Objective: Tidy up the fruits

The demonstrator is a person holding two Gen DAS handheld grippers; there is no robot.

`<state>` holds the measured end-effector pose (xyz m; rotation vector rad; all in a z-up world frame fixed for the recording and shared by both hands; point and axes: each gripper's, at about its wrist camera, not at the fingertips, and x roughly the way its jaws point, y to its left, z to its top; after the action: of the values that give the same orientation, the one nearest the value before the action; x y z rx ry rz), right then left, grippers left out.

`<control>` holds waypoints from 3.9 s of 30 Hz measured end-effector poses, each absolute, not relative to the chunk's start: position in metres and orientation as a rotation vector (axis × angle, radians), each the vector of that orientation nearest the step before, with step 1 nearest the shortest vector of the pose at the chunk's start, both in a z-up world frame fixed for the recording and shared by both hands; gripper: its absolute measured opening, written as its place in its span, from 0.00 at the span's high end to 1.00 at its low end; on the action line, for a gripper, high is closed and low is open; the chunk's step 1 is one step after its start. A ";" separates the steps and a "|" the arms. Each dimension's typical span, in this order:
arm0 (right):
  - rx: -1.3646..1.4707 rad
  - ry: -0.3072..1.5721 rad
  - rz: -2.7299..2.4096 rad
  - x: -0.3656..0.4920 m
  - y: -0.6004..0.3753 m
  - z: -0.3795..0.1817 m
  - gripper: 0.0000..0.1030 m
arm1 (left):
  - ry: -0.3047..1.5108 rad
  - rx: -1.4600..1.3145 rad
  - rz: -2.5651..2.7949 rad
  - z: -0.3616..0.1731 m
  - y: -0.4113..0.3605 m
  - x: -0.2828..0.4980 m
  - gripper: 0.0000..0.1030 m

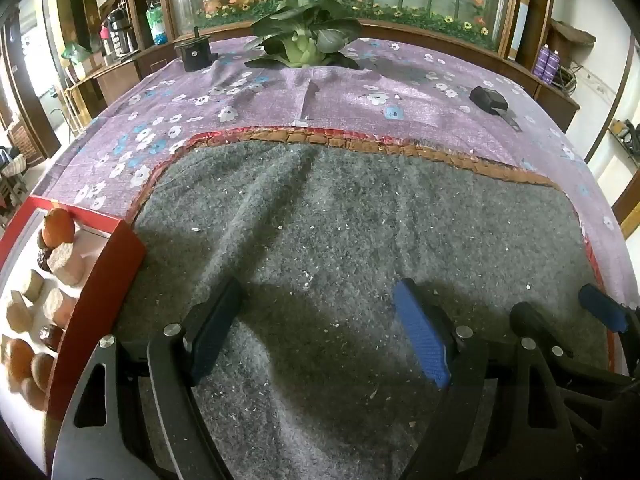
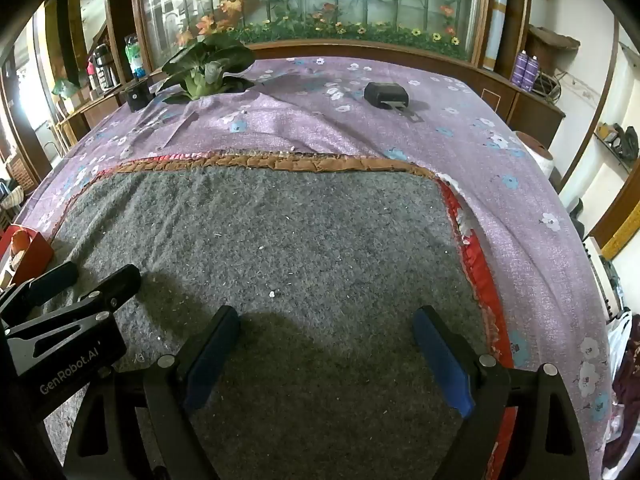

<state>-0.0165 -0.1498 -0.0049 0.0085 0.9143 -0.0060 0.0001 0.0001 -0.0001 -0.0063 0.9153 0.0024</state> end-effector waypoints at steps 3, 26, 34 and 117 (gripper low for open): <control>0.011 0.915 -0.005 -0.017 -0.150 -0.005 0.14 | 0.915 -0.004 0.003 0.000 0.000 0.000 0.22; 0.010 0.914 -0.006 -0.018 -0.149 -0.005 0.14 | 0.914 -0.005 0.003 0.000 0.000 0.000 0.22; 0.009 0.914 -0.006 -0.017 -0.148 -0.005 0.13 | 0.914 -0.006 0.003 0.001 -0.002 -0.001 0.22; 0.010 0.915 -0.005 -0.016 -0.149 -0.005 0.13 | 0.916 -0.003 0.004 0.001 -0.008 0.001 0.21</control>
<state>-0.0155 -0.1492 -0.0053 0.0095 0.9154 -0.0049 0.0008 -0.0079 0.0013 -0.0028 0.9157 0.0042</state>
